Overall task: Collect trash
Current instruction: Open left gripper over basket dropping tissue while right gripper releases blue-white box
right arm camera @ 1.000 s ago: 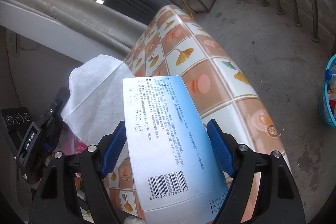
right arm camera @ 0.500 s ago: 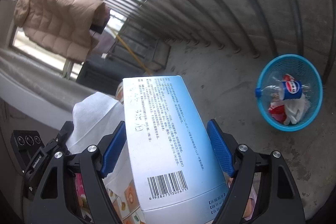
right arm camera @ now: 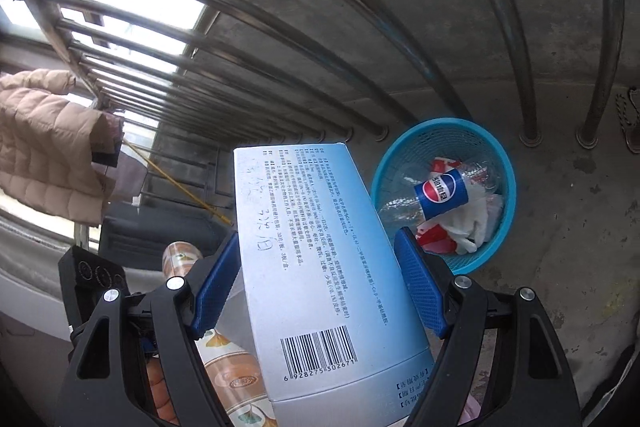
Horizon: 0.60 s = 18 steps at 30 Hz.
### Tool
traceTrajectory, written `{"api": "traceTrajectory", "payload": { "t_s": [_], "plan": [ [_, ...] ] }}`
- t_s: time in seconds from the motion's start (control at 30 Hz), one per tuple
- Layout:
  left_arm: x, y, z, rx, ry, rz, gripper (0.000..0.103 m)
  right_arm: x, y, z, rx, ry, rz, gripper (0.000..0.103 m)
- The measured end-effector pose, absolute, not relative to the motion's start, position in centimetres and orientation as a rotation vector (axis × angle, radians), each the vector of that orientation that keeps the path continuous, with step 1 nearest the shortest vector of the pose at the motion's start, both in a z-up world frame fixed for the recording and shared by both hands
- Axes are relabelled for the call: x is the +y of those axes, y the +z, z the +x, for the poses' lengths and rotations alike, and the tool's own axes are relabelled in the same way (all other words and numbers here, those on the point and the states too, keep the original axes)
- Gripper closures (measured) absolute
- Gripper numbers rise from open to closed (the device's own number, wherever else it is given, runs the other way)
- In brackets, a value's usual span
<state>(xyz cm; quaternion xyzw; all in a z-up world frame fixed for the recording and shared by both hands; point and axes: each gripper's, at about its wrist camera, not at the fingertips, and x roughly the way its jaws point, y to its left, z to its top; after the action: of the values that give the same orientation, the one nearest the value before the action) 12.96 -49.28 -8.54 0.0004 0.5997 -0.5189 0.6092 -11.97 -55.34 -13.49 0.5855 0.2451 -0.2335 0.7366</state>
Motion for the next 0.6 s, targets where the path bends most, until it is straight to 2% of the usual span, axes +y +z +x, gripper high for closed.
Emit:
{"api": "traceTrajectory", "payload": {
  "t_s": [0.3,0.37,0.47,0.6],
  "plan": [
    [-56.0,-16.9,13.1,1.524,-1.093,0.061,0.103,-57.2,-16.1,-13.0,0.550,-0.552,1.338,0.028],
    [-56.5,-19.1,13.5,1.563,-1.034,0.086,0.099,-57.2,-16.4,-13.0,0.554,-0.555,1.343,0.028],
    [-55.9,-20.4,14.3,1.587,-0.995,0.067,0.086,-57.3,-16.8,-13.0,0.562,-0.555,1.348,0.028],
    [-54.8,-19.5,14.9,1.575,-1.009,0.048,0.085,-57.3,-17.2,-12.8,0.570,-0.555,1.356,0.028]
  ]
}}
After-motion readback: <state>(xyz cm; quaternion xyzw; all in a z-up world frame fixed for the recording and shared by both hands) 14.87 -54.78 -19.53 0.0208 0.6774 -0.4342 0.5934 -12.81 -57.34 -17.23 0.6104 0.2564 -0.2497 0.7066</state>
